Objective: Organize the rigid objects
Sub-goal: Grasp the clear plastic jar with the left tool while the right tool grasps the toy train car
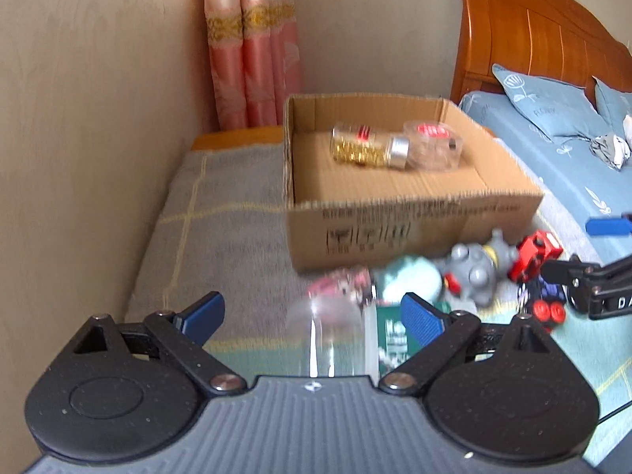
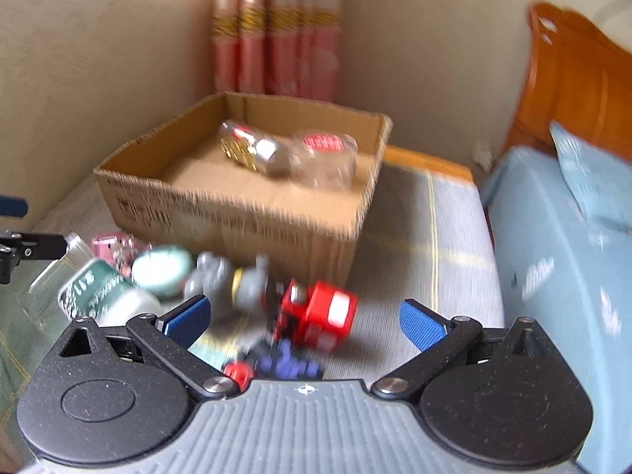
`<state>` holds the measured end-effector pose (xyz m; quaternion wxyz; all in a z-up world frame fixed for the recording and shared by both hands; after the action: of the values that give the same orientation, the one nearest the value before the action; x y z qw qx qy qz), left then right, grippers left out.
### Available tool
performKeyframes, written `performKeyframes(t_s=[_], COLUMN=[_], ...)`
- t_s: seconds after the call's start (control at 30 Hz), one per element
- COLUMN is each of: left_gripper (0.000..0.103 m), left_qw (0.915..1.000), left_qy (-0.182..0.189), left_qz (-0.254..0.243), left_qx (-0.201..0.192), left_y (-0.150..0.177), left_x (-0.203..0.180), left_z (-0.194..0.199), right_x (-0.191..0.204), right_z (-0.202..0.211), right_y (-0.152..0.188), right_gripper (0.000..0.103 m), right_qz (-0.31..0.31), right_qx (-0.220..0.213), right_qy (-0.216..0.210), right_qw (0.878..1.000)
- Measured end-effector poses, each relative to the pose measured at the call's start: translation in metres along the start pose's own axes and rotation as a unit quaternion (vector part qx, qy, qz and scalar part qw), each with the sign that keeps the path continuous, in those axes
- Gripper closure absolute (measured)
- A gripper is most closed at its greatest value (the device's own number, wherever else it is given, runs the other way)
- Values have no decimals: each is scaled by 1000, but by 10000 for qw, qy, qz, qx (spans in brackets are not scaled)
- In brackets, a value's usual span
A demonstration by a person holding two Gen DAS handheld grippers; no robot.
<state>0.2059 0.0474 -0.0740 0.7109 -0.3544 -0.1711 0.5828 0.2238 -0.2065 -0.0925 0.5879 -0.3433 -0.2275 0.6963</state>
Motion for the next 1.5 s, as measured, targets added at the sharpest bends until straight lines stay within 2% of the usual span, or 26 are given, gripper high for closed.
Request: performKeyframes(t_s=[0.17, 0.37, 0.57, 1.0, 1.27, 1.5], left_gripper=[8, 8, 8, 4, 4, 4], left_qw=[10000, 9999, 9998, 9987, 9975, 9955], left_qy=[56, 116, 121, 308, 100, -449], left_qz=[40, 102, 157, 200, 349, 654], left_qx=[66, 21, 2, 341, 612, 523], left_y=[14, 17, 19, 42, 64, 66], left_x=[0, 1, 8, 18, 38, 71], left_z=[1, 5, 7, -8, -9, 0], right_x=[9, 23, 40, 50, 47, 46], right_z=[-3, -22, -21, -27, -26, -24], right_y=[24, 34, 38, 41, 43, 47], right_gripper=[0, 0, 0, 0, 0, 0], right_qz=[-167, -155, -321, -59, -145, -131], right_qx=[66, 296, 477, 486, 408, 315], right_qy=[-195, -309, -1007, 79, 166, 162], right_qw=[9996, 9990, 9933, 9988, 9989, 9993])
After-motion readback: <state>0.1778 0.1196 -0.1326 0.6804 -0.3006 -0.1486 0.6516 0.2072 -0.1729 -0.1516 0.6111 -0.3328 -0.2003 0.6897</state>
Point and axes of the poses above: each gripper's, at about its wrist camera, not at the fingertips, and z roughly against the way its jaws point, x to its left, y to its underside, the point moved 7 cm from there along -z, roughly the way its jaws point, and after that the axes turned 15 degrees about y, right-handed, at the moved point
